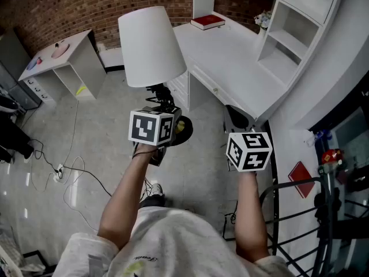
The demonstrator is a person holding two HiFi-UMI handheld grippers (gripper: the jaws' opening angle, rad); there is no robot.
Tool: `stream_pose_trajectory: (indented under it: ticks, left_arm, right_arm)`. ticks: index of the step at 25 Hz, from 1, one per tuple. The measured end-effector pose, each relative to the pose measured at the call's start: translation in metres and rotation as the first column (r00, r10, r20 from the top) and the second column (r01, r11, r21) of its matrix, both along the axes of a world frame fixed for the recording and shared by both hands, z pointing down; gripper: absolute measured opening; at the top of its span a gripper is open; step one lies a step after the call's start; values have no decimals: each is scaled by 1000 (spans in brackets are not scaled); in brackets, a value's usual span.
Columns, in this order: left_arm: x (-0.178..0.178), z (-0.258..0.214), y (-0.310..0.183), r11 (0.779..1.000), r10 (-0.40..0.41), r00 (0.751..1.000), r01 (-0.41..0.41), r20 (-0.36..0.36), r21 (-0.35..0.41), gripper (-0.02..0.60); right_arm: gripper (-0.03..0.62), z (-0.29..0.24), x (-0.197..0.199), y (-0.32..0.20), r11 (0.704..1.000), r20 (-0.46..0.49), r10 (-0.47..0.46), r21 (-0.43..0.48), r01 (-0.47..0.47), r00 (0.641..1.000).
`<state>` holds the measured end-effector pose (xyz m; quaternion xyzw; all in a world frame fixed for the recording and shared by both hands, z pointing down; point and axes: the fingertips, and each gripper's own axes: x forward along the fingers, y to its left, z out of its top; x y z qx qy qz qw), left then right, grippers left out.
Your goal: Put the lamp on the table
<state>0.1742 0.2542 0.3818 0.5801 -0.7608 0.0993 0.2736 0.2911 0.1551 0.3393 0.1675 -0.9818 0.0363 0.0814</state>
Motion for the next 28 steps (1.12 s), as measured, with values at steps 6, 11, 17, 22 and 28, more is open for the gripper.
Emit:
stream_pose_trajectory:
  ticks: [6, 11, 17, 22, 28]
  left_arm:
    - [-7, 4, -4, 1000, 16, 1000, -16, 17, -10, 110]
    - [-23, 8, -9, 1000, 23, 1000, -23, 11, -13, 110]
    - [-61, 11, -9, 1000, 15, 1000, -14, 17, -18, 110]
    - [-102, 14, -3, 999, 4, 999, -3, 36, -42, 110]
    - [-158, 11, 1, 999, -1, 999, 2, 35, -51, 109]
  right_arm:
    - [3, 6, -9, 0, 1000, -9, 0, -20, 0, 1000]
    - [3, 11, -25, -2, 1000, -24, 2, -24, -3, 1000]
    - [3, 7, -66, -1, 1000, -33, -7, -7, 7, 999]
    - [3, 2, -110, 1, 1000, -27, -16, -10, 16, 1000]
    - [3, 2, -165, -4, 1000, -33, -9, -25, 9, 999]
